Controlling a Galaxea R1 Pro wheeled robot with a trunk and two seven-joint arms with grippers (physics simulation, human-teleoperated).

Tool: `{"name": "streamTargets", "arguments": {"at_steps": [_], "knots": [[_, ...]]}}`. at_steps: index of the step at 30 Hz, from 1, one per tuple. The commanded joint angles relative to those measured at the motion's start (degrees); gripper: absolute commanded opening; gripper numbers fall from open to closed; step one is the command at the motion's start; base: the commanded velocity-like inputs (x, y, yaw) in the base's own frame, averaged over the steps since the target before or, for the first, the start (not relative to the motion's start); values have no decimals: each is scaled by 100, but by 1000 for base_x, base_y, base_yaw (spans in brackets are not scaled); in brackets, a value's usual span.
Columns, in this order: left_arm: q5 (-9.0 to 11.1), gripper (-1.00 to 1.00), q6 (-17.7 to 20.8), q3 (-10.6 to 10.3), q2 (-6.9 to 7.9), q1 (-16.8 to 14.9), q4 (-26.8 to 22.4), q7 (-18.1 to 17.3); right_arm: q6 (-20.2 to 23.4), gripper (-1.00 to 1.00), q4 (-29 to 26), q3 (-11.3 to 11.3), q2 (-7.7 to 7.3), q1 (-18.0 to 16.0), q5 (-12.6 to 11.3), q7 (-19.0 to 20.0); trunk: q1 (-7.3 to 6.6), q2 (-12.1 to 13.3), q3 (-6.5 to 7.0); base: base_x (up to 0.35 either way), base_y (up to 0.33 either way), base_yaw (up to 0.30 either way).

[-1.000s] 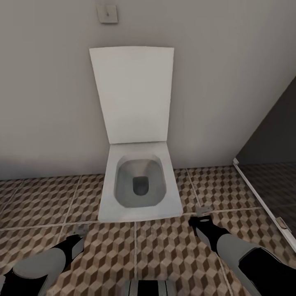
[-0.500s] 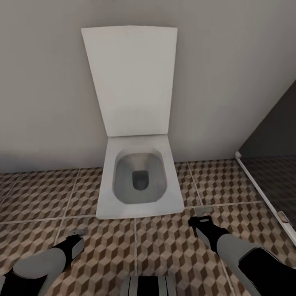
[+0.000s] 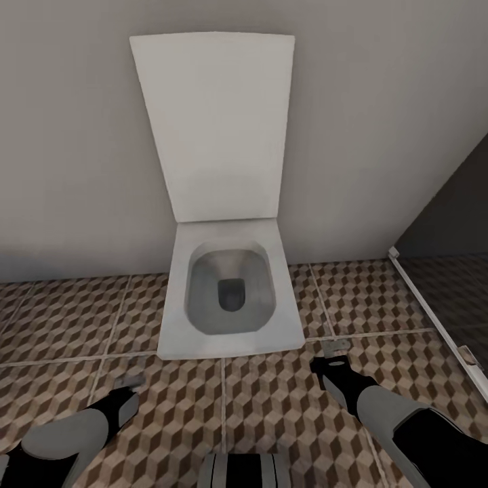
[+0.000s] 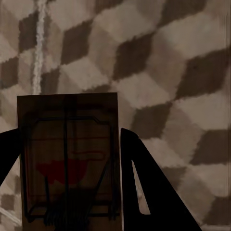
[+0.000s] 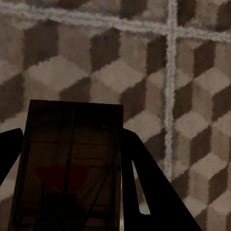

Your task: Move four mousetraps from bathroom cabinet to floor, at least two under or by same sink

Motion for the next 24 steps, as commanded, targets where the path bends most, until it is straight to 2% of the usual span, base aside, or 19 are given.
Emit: {"name": "streamTargets", "arguments": {"at_steps": [1,7,10,16,19,24], "knots": [[15,-100,-57,-47,-10,-3,-1,18,40,-100,-19,52,-3,2,-55,-29,-1,-1,-4,0,0,0],[15,-100,-279,-53,-88,-4,13,38,83,-100,-30,44,-6,0,-58,-29,-1,-1,-4,0,0,0],[15,-100,-384,-53,-95,-114,30,23,123,-100,-35,36,-8,-5,-68,-55,-1,-1,-4,0,0,0],[15,-100,-529,-53,-150,-631,22,6,213,-100,-53,30,-10,-90,-80,-79,-1,-1,-4,0,0,0],[14,-100,-525,-53,-255,-904,24,11,242,-100,-105,29,-11,-269,-90,-88,-1,-1,-4,0,0,0],[15,-100,-488,-49,-305,-1335,12,6,579,-100,-135,23,-11,-558,-104,-91,-1,-1,-4,0,0,0]]}}
